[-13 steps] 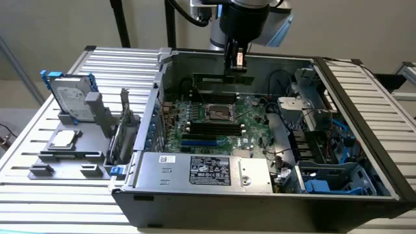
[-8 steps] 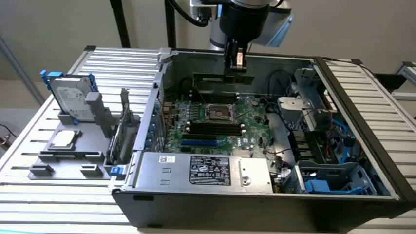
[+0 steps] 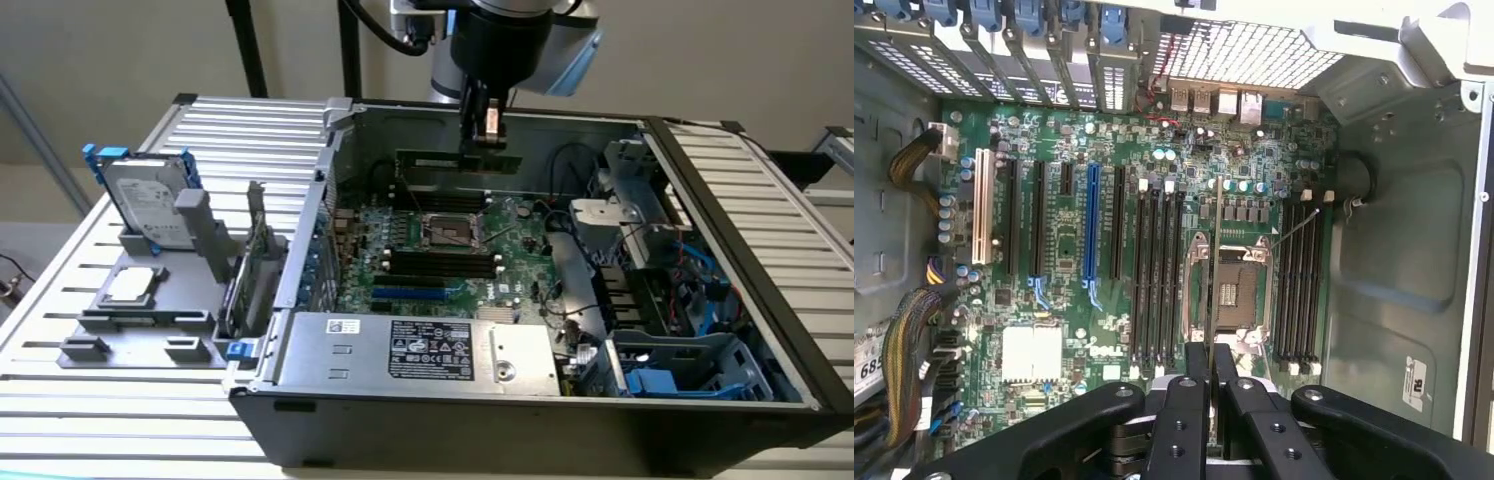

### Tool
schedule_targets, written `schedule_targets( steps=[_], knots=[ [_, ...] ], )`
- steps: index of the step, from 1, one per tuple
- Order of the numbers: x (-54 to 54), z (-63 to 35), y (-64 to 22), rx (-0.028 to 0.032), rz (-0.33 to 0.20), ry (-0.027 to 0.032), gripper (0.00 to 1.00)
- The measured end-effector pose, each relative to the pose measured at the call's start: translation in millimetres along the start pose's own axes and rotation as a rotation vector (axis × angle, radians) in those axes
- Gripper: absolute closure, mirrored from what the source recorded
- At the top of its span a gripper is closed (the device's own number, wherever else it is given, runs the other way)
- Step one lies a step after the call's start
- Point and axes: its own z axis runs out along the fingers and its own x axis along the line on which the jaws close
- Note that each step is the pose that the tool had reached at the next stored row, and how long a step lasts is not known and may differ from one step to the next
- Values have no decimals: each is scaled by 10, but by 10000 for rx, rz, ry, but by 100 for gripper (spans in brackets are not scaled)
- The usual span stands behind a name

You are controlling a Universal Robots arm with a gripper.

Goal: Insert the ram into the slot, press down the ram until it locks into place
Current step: 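Insert the ram into the slot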

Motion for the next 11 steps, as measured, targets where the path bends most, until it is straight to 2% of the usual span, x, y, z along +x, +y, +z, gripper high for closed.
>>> schedule_targets(
  steps=[2, 8, 11],
  knots=[
    [3, 19, -1, -1, 1, 52, 87],
    [10, 65, -2, -9, 14, 385, 87],
    [16, 101, -4, -13, 20, 513, 87]
  ],
)
